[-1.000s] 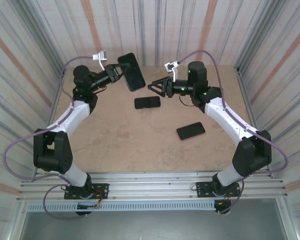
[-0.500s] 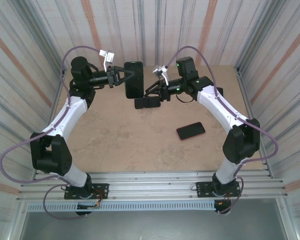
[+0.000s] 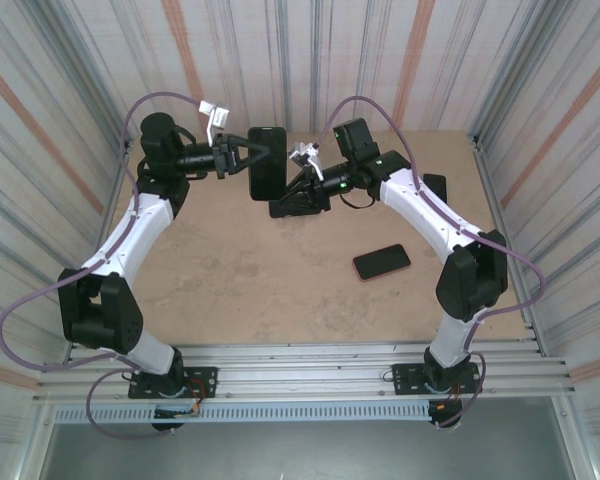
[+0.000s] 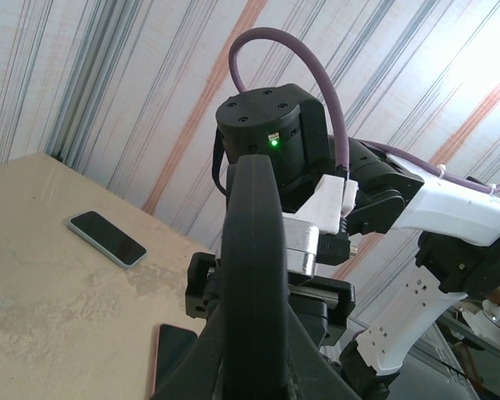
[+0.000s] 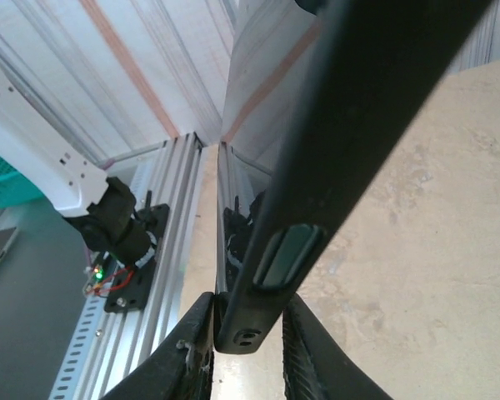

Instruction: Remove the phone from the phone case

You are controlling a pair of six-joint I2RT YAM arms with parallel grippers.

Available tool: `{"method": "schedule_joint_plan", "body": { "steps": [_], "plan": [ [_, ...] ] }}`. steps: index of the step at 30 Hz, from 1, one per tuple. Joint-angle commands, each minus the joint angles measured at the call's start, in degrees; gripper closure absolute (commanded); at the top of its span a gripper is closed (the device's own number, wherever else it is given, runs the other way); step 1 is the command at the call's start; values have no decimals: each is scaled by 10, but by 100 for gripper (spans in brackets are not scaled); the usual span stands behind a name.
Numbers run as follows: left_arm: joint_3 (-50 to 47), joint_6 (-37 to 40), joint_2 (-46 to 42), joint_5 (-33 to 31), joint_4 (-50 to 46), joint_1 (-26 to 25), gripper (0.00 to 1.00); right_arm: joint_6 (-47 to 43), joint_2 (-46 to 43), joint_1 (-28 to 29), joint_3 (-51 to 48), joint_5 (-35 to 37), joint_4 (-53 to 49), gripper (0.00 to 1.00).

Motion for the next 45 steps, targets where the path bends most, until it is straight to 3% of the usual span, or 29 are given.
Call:
{"method": "schedule_joint_plan", "body": {
  "steps": [1,11,21,30,38,45],
  "plan": [
    [18,1,-33,18,15,4,100,-19,8,4,18,-12,-13,78],
    [17,-19,-34,28,26,9,100,-45,5,7,17,10,-24,85],
    [4,-34,-46,40,22,9,100,-123,-12,20,28,105,-54,92],
    [0,-57,-53,51,28,4,100,-177,-27,44,35,184,-45,92],
    [-1,-73,-55,50,44,1,100,-168,-39,49,28,190,-5,91],
    [-2,-76,-52,39,53,-6,100,-73,-55,45,-1,158,88,91]
  ]
}}
